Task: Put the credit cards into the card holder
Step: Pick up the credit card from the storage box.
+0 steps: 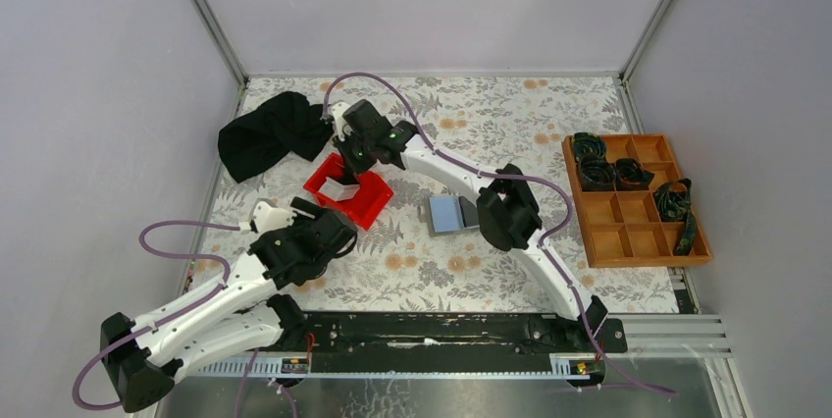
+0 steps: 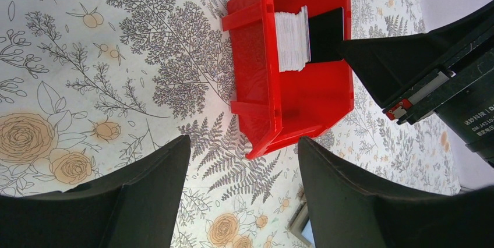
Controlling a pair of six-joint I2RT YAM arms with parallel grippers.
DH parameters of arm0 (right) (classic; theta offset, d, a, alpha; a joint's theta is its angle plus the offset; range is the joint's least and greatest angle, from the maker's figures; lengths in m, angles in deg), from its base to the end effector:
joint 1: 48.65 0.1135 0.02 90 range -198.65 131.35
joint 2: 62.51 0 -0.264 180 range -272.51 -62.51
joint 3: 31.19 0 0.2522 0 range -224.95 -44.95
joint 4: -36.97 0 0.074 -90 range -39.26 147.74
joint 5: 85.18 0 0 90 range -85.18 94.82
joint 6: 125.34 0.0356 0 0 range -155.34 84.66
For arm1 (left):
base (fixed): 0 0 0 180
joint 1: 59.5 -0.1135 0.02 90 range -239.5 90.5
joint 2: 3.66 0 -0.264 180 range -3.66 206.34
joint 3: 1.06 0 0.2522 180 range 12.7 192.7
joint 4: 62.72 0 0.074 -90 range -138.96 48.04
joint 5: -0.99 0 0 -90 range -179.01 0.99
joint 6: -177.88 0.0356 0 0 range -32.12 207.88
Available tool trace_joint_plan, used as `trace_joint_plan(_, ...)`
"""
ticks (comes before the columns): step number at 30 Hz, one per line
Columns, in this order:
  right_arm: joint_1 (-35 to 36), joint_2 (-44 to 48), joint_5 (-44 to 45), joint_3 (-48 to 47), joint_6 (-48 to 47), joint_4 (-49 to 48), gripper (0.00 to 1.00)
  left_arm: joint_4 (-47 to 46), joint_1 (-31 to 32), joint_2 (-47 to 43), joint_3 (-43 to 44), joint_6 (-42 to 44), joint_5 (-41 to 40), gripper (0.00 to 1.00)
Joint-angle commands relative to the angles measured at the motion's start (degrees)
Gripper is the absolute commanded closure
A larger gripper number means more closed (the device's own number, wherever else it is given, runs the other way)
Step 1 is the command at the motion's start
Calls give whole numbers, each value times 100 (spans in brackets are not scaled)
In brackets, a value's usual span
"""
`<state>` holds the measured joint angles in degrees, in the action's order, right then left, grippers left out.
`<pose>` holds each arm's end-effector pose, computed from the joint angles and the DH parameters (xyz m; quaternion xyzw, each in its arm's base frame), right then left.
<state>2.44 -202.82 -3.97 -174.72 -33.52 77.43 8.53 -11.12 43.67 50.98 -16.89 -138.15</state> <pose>0.3487 0.4406 0.2302 -0.4033 0.7977 0.2588 0.3660 0.1072 -0.0802 0.2391 -0.4952 0.7449 -0.0853 0.4389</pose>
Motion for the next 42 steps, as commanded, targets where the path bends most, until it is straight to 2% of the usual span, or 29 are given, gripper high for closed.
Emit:
trace_joint_plan(1, 55, -20, 172, 196, -59, -46, 89, -14, 14, -40, -106, 39, -253, 25)
trace_joint_plan(12, 63, -83, 344, 339, -59, -110, 89, -54, 14, -22, -179, -7, -249, 25)
trace_joint_plan(22, 109, -35, 1507, 529, -187, -129, 90, -52, 18, -9, -242, -85, -208, 25)
trace_joint_plan(28, 106, -78, 1660, 535, -195, -118, 89, -71, 15, 22, -248, -96, -217, 25)
trace_joint_plan(34, 109, 43, 1901, 551, -219, -190, 100, -68, 13, 1, -284, -104, -227, 25)
trace_joint_plan(42, 104, 454, 2182, 674, -314, -335, 100, -122, 14, 138, -200, -72, -301, 25)
